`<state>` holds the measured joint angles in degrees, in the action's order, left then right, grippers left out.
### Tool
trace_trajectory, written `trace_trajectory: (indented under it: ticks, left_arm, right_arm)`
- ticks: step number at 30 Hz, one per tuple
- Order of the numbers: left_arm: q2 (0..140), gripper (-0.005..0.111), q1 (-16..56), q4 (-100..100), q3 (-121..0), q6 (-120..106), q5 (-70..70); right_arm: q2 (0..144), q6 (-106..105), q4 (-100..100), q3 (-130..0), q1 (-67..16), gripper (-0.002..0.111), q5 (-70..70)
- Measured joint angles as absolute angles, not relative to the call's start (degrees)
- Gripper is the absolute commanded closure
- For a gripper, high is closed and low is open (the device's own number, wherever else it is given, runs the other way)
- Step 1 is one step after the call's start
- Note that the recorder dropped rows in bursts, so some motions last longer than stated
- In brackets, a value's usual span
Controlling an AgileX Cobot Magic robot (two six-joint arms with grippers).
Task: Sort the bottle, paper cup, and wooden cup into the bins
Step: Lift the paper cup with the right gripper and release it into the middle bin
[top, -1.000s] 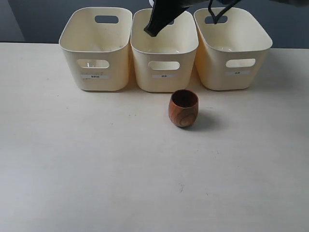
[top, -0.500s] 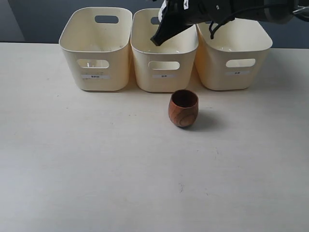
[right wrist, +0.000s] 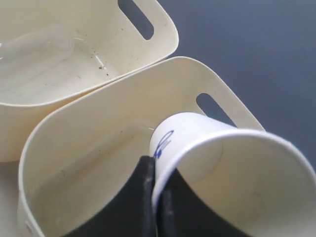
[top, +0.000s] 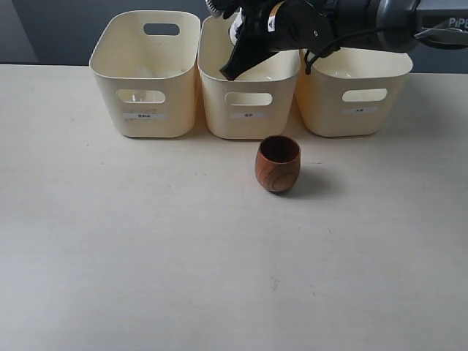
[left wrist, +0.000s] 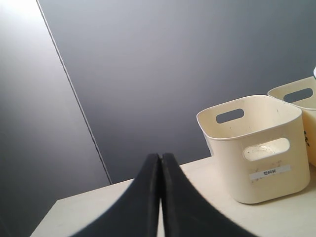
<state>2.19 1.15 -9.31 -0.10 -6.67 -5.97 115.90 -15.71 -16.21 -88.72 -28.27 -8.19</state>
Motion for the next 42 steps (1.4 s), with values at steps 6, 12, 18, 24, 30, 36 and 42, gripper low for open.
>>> trace_trajectory:
  ticks: [6,12,18,24,30,36,42]
  left_arm:
    - [2.19,0.107,1.15,-9.31,-0.10,-6.67,-5.97]
    - [2.19,0.107,1.15,-9.31,-0.10,-6.67,-5.97]
    - [2.19,0.107,1.15,-9.31,-0.10,-6.67,-5.97]
    - [2.19,0.107,1.15,-9.31,-0.10,-6.67,-5.97]
    - [2.19,0.107,1.15,-9.31,-0.10,-6.67,-5.97]
    - [2.19,0.107,1.15,-9.31,-0.10,-6.67,-5.97]
    - [2.19,0.107,1.15,-9.31,-0.10,-6.67,-5.97]
  right_arm:
    - [115.90,-15.57,-16.00,-88.72,-28.27,0.109,-7.04]
    - [115.90,-15.57,-15.26,-88.72,-26.93,0.065,-5.03]
    - [115.90,-15.46,-7.24,-88.72,-23.00,0.055,-4.94]
    - [115.90,-15.46,-6.86,-88.72,-23.00,0.055,-6.70]
    - [114.22,-17.70,-7.31,-88.72,-23.00,0.055,-13.08]
    - [108.83,-21.69,-7.30,-88.72,-23.36,0.055,-17.82]
    - [102.03,-30.30,-5.31,-88.72,-24.51,0.055,-26.86]
